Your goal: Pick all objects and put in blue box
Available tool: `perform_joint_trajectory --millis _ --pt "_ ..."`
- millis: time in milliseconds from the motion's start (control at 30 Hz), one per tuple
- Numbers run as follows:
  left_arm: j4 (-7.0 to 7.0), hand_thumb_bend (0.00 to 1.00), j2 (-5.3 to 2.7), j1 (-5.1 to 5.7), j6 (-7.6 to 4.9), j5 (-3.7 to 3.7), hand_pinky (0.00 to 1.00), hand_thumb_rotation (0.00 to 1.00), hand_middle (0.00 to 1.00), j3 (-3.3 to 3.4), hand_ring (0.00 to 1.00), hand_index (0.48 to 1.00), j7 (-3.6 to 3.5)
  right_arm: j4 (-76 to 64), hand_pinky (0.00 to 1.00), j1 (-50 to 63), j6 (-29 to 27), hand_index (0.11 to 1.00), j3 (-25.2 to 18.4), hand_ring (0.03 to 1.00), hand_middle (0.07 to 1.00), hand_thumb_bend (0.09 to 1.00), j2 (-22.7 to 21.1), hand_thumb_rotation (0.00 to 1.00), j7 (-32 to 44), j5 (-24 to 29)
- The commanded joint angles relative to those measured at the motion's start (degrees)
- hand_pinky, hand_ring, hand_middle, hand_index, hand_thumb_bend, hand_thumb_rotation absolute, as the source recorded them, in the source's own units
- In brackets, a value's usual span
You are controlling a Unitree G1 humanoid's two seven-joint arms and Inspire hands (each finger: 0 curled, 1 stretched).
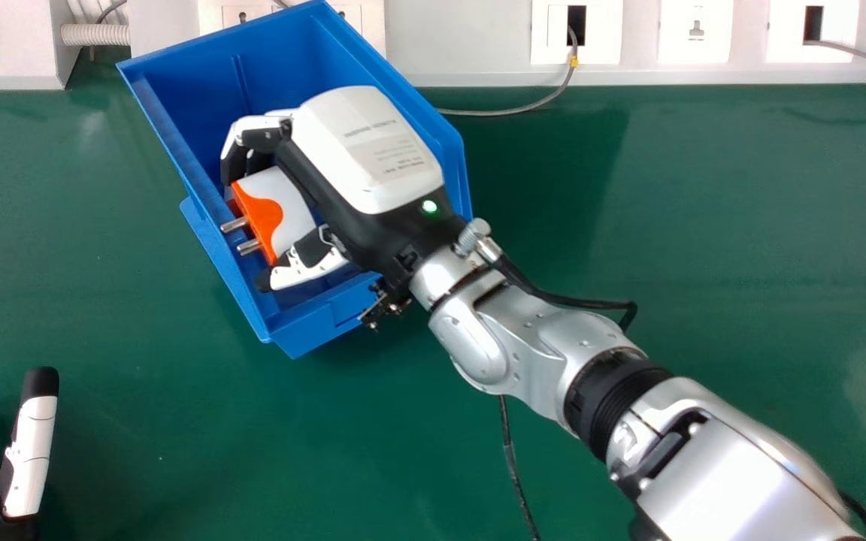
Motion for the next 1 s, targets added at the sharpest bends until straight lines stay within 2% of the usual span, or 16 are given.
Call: perform_joint_trajectory --millis 0,100,233,300,333,433,567,633,667,733,800,967 --pt "2.15 0.95 -0.57 1.74 3.71 -0.06 0.97 0.90 0.96 -0.15 0.97 1.000 -0.66 1.01 0.35 -1.48 2.32 0.527 0.42 0.451 0.491 0.497 -0.54 0.00 1.96 0.43" --pt "2.14 0.96 -0.60 1.68 3.80 -0.23 0.97 0.90 0.96 -0.03 0.95 1.000 -0.66 1.05 0.35 -1.91 2.71 0.529 0.56 0.455 0.490 0.497 -0.91 0.00 2.54 0.87" --pt "2.17 0.94 -0.44 1.83 3.42 0.18 0.97 0.90 0.95 -0.22 0.95 1.000 -0.18 1.15 0.36 -2.60 3.17 0.529 0.47 0.454 0.489 0.497 -1.14 0.00 3.03 1.49" --pt "2.19 0.96 -0.67 1.83 3.33 -0.68 0.99 0.90 0.96 0.26 0.96 1.000 -1.22 1.13 0.36 -2.89 3.18 0.528 0.27 0.455 0.490 0.497 -1.25 0.00 3.11 1.91" --pt "2.15 0.96 -0.68 1.87 3.44 -0.75 0.99 0.90 0.96 0.29 0.97 1.000 -1.34 1.10 0.36 -3.02 3.10 0.527 0.17 0.453 0.487 0.497 -1.34 0.00 3.15 2.08" --pt "2.05 0.97 -0.60 2.07 3.52 -0.46 0.97 0.90 0.96 0.19 0.97 1.000 -1.01 0.79 0.36 -3.19 2.24 0.524 -1.02 0.455 0.489 0.499 -1.55 0.00 3.06 3.43" --pt "2.05 0.97 -0.55 2.19 3.52 -0.88 0.97 0.90 0.96 0.46 0.96 1.000 -1.66 -0.42 0.35 -3.57 0.03 0.532 -4.33 0.441 0.484 0.497 -2.05 0.00 2.56 7.25" --pt "2.05 0.98 -0.55 2.12 3.60 -1.42 0.97 0.89 0.96 0.81 0.96 1.000 -2.30 -1.09 0.33 -3.75 -1.31 0.533 -6.19 0.429 0.489 0.495 -2.24 0.00 2.13 9.24" --pt "2.10 0.99 -0.41 2.13 3.51 -1.25 0.97 0.89 0.96 0.75 0.97 1.000 -2.25 -1.30 0.33 -3.98 -1.51 0.534 -6.77 0.424 0.488 0.495 -2.32 0.00 2.29 9.91" --pt "2.20 0.98 -0.06 2.14 3.59 -0.60 0.97 0.89 0.96 0.46 0.97 1.000 -1.70 -1.52 0.33 -4.55 -1.67 0.533 -7.82 0.420 0.487 0.495 -2.54 0.00 3.30 11.21" --pt "2.27 0.94 0.02 2.10 3.66 -0.74 0.98 0.88 0.96 0.56 0.97 1.000 -1.96 -1.46 0.34 -5.07 -1.24 0.536 -7.68 0.420 0.479 0.495 -2.85 0.00 3.57 11.01" --pt "2.35 0.95 -0.16 1.98 3.97 -1.35 0.98 0.88 0.96 0.99 0.97 1.000 -2.64 -0.91 0.33 -5.74 0.45 0.542 -5.88 0.416 0.479 0.494 -2.97 0.00 2.95 9.05"
